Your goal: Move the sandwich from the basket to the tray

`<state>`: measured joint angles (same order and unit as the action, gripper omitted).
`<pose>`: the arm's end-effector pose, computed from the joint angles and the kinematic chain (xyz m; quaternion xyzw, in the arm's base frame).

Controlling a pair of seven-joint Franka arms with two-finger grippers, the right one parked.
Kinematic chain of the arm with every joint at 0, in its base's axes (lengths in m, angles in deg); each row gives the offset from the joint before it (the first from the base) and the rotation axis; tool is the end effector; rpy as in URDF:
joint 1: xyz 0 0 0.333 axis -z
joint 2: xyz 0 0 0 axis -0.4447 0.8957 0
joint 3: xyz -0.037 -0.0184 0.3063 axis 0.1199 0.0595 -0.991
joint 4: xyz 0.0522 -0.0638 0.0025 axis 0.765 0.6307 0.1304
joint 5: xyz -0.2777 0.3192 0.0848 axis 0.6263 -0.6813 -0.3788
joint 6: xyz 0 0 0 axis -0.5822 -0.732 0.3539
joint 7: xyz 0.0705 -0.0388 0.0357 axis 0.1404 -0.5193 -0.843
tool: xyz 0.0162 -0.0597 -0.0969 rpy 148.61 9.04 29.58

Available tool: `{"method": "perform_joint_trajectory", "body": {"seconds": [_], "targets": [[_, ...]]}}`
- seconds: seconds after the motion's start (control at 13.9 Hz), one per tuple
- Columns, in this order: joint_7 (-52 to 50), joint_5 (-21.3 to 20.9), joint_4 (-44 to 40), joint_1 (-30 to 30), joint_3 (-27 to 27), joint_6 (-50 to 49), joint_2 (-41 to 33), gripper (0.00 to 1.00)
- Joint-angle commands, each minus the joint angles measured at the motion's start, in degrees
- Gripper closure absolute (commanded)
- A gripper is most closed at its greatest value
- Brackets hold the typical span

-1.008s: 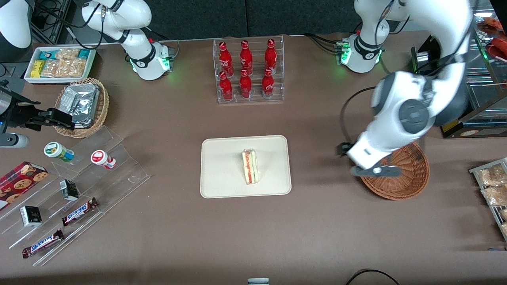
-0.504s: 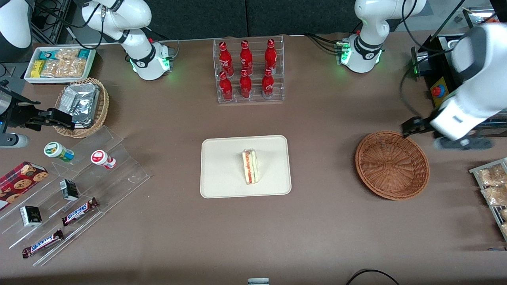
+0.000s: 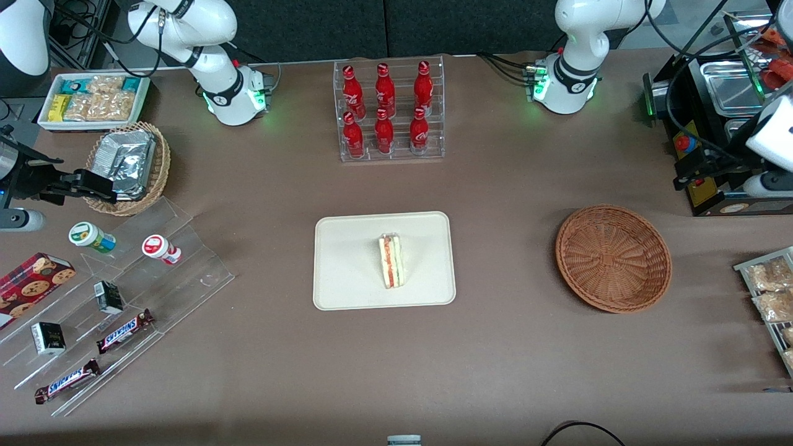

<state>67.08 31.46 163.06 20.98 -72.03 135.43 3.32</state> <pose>0.5782 0.0011 0.5968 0.9998 -0.0063 0.0183 0.0041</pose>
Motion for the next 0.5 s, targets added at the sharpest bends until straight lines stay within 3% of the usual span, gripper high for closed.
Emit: {"method": "perform_joint_trajectory", "body": {"seconds": [0.0, 0.43], "targets": [[0.52, -0.44, -3.03, 6.28, -5.92, -2.17, 0.50, 0.00], [0.79, -0.44, -7.95, 6.83, -6.21, -8.31, 0.41, 0.00]]}}
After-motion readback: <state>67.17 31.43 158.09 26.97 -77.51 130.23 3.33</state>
